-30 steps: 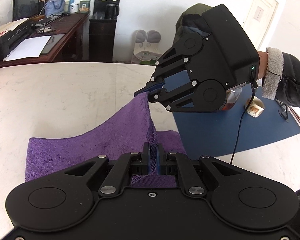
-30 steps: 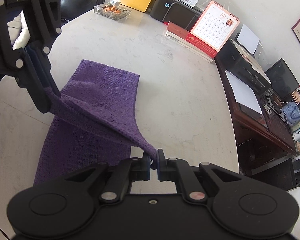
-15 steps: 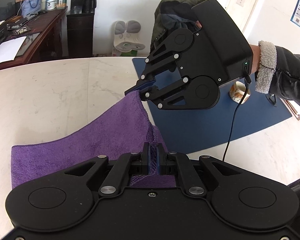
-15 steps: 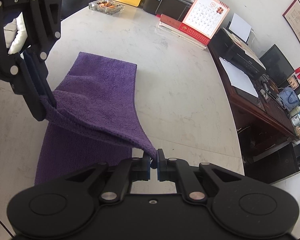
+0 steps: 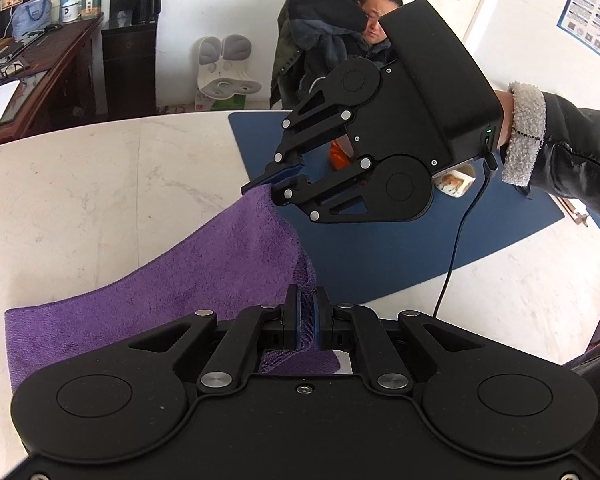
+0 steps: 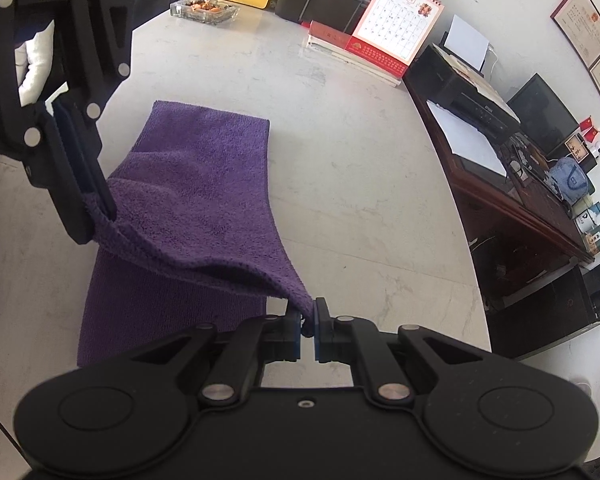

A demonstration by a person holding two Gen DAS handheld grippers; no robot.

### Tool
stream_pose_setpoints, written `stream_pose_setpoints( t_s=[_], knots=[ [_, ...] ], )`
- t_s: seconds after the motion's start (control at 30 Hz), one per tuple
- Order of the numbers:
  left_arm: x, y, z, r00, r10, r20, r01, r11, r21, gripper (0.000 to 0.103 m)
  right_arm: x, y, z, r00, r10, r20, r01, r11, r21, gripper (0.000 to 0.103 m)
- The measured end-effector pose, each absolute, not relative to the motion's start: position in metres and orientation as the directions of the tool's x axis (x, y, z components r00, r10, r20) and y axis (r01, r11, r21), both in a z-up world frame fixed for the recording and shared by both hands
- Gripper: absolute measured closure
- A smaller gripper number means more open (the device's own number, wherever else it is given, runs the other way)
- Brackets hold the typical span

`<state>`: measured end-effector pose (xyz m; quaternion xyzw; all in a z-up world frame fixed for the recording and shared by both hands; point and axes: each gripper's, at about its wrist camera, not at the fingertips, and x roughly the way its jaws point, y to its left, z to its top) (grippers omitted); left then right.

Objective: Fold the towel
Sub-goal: 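Lift the towel end with both grippers and fold it over the towel, then lower the folded end onto the towel and open both grippers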

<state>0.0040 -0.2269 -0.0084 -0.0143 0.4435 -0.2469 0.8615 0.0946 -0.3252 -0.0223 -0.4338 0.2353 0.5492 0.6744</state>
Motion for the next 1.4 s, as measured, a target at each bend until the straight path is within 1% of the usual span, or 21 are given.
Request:
stream_pose_setpoints(
  t_s=[0.17, 0.47, 0.67, 0.77, 0.87, 0.97, 1.0, 1.03, 1.1, 1.2, 1.33, 1.4],
  knots=[
    [0.013, -0.239, -0.028, 0.419, -0.451, -0.788, 0.444, 0.859, -0.256, 0.098, 0.094, -0.333, -0.042, 0.273, 0.501, -0.821, -0.953, 0.025, -0.301, 0.098],
    [0.028, -0.251, -0.067, 0.322, -0.437, -0.840, 0.471, 0.843, -0.258, 0.098, 0.093, -0.336, -0.072, 0.242, 0.460, -0.854, -0.963, 0.004, -0.271, 0.098],
    [0.036, -0.257, -0.092, 0.263, -0.425, -0.866, 0.477, 0.837, -0.267, 0.098, 0.093, -0.337, -0.083, 0.235, 0.446, -0.863, -0.965, 0.001, -0.262, 0.097],
    [0.037, -0.259, -0.099, 0.254, -0.409, -0.877, 0.483, 0.839, -0.251, 0.097, 0.095, -0.338, -0.086, 0.242, 0.447, -0.861, -0.964, 0.013, -0.265, 0.097],
    [0.036, -0.261, -0.105, 0.242, -0.399, -0.884, 0.486, 0.839, -0.246, 0.092, 0.096, -0.339, -0.087, 0.247, 0.446, -0.860, -0.964, 0.024, -0.264, 0.096],
    [0.033, -0.261, -0.107, 0.230, -0.401, -0.887, 0.492, 0.834, -0.249, 0.089, 0.097, -0.341, -0.087, 0.261, 0.445, -0.857, -0.961, 0.039, -0.272, 0.085],
    [0.032, -0.261, -0.107, 0.228, -0.402, -0.887, 0.495, 0.832, -0.250, 0.087, 0.097, -0.342, -0.086, 0.270, 0.442, -0.855, -0.959, 0.047, -0.278, 0.080],
    [0.030, -0.261, -0.107, 0.228, -0.403, -0.886, 0.498, 0.831, -0.249, 0.087, 0.097, -0.343, -0.086, 0.279, 0.439, -0.854, -0.957, 0.057, -0.284, 0.077],
    [0.026, -0.260, -0.106, 0.230, -0.404, -0.885, 0.500, 0.829, -0.249, 0.087, 0.097, -0.346, -0.084, 0.297, 0.433, -0.851, -0.953, 0.080, -0.292, 0.076],
    [0.017, -0.254, -0.101, 0.236, -0.406, -0.883, 0.507, 0.827, -0.244, 0.087, 0.096, -0.353, -0.077, 0.334, 0.430, -0.839, -0.942, 0.134, -0.307, 0.071],
    [0.003, -0.233, -0.088, 0.275, -0.386, -0.881, 0.495, 0.842, -0.215, 0.087, 0.091, -0.370, -0.054, 0.421, 0.441, -0.793, -0.903, 0.285, -0.321, 0.071],
    [0.001, -0.217, -0.082, 0.307, -0.363, -0.880, 0.466, 0.863, -0.194, 0.086, 0.082, -0.378, -0.040, 0.459, 0.467, -0.756, -0.875, 0.387, -0.292, 0.071]
  ],
)
